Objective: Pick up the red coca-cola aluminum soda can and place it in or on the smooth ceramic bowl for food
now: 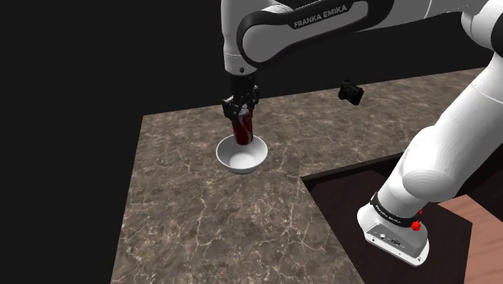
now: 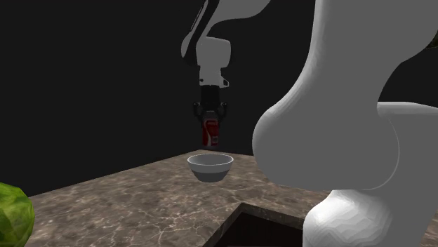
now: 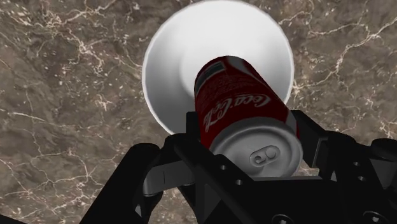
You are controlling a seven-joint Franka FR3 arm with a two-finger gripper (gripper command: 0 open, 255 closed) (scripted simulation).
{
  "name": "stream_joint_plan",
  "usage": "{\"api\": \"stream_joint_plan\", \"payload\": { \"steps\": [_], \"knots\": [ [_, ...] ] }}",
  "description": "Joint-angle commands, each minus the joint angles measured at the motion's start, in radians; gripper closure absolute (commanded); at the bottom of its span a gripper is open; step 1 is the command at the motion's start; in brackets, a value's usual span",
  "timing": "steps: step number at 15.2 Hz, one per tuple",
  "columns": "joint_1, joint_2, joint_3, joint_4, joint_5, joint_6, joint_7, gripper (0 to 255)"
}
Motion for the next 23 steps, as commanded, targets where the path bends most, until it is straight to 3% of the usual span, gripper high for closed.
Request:
{"api": "stream_joint_plan", "payload": {
  "steps": [1, 8, 16, 17, 22, 23],
  "knots": [
    [0.000, 0.005, 0.001, -0.022, -0.001, 0.028, 0.001, 255],
    [0.002, 0.035, 0.005, -0.096, -0.011, 0.130, 0.009, 255],
    [0.002, 0.035, 0.005, -0.096, -0.011, 0.130, 0.009, 255],
    [0.002, 0.035, 0.005, -0.096, -0.011, 0.130, 0.009, 0],
    [0.002, 0.034, 0.005, -0.096, -0.011, 0.130, 0.009, 0],
    [0.001, 0.023, 0.004, -0.074, -0.007, 0.097, 0.006, 0]
  ]
}}
